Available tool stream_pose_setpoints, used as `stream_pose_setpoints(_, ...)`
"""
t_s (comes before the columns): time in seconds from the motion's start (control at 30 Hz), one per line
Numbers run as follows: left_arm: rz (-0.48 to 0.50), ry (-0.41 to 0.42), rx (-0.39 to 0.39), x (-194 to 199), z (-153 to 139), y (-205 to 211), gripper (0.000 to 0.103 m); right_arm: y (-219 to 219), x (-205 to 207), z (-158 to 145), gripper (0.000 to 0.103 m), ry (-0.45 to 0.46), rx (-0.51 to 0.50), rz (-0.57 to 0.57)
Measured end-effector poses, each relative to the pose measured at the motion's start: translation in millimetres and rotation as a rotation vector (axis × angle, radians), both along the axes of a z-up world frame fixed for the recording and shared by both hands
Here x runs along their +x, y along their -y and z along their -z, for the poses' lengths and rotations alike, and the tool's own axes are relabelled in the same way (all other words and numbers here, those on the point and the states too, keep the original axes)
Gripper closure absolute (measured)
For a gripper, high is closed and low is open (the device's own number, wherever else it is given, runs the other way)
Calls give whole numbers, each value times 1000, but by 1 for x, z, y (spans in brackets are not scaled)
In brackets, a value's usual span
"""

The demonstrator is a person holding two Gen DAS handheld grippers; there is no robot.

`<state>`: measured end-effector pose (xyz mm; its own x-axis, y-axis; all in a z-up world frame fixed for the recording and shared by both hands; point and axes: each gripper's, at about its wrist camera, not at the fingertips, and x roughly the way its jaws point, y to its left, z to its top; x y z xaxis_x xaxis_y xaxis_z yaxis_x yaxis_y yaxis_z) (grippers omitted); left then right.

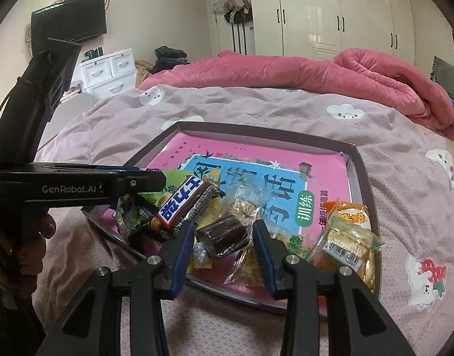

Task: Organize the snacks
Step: 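Lift the pea bag and chocolate and carry both over the tray, then lower both snacks into the tray and open both grippers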

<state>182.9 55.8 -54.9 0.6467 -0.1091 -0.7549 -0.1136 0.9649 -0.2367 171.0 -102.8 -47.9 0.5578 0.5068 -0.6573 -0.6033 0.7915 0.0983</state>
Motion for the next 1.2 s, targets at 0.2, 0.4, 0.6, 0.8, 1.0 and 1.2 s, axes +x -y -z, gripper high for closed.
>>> stream_pose_setpoints(0.2,-1,-2,0,-2,-2,1,46,2,0,-3,56,10,-2,16)
stream_pose_setpoints(0.4,1,0,0,-7,-6,3,43,6,0,-5,53,11,-1,33)
stream_pose_setpoints(0.6,-8,2,5,-9,-10,1,38,10,-1,-7,50,19,-4,45)
stream_pose_setpoints(0.8,-17,-8,17,-14,-11,0,37,14,-1,-9,50,20,-5,67)
stream_pose_setpoints(1.0,-23,-17,19,-25,-12,-4,36,17,-1,-7,50,1,-8,70)
stream_pose_setpoints(1.2,9,-40,26,-34,-5,2,36,15,-2,-3,49,-11,-23,66)
